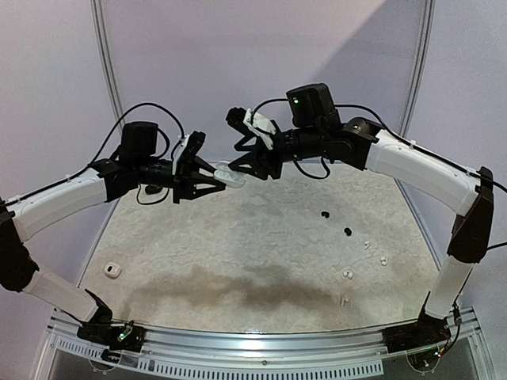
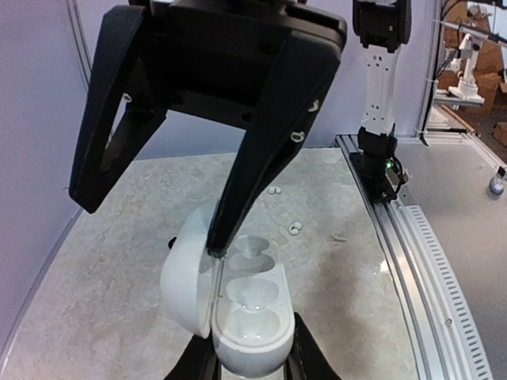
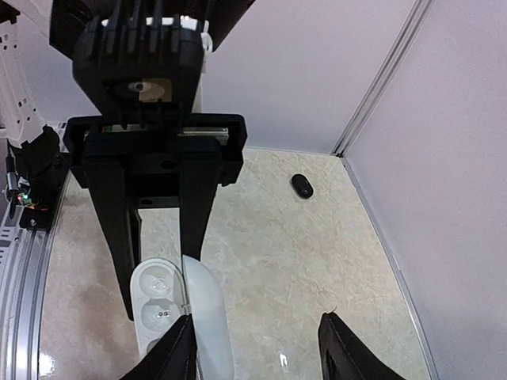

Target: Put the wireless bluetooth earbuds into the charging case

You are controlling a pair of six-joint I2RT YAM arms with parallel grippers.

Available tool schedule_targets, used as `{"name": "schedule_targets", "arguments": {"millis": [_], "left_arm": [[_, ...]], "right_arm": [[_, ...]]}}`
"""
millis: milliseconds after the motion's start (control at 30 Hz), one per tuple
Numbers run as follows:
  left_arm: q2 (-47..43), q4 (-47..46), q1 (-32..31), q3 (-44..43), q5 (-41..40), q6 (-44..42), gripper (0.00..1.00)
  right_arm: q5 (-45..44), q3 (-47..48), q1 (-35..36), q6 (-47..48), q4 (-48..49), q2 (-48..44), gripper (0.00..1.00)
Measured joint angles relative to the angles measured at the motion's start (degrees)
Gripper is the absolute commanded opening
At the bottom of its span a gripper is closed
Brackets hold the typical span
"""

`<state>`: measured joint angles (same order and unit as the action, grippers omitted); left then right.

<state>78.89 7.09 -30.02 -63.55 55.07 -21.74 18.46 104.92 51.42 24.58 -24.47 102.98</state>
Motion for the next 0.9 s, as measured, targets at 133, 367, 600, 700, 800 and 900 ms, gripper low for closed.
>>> {"name": "schedule_targets", "arguments": {"millis": [133,367,600,700,800,900], "left_arm": [[0.00,-5.38,0.33,2.34,0.09,7.21,0.00],[0.20,-15.78,0.42,6.71,-0.70,14.84,0.00],[1.31,-21.66,0.59,9.75,-2.16,17.68,0.00],[1.64,-22.71,0.68,10.36,-2.95,18.36,0.00],[1.75,-23.89,0.74,10.80,-3.87,18.73,0.00],[1.75,-24.63,0.79,11.34,-4.68,18.78,0.00]], "right_arm": [[1.25,0.59,-0.79,-1.11,-0.17,1.05,0.55],[4.66,1.68,-2.10,-3.19,-0.72,2.27,0.62],[10.78,1.95,-4.20,-7.98,2.56,2.32,0.69],[12.22,2.38,-5.27,-10.97,4.90,2.32,0.69],[10.58,3.21,-7.21,-15.82,5.66,2.32,0.68],[4.33,3.63,-10.58,-22.10,3.13,2.21,0.65]]}}
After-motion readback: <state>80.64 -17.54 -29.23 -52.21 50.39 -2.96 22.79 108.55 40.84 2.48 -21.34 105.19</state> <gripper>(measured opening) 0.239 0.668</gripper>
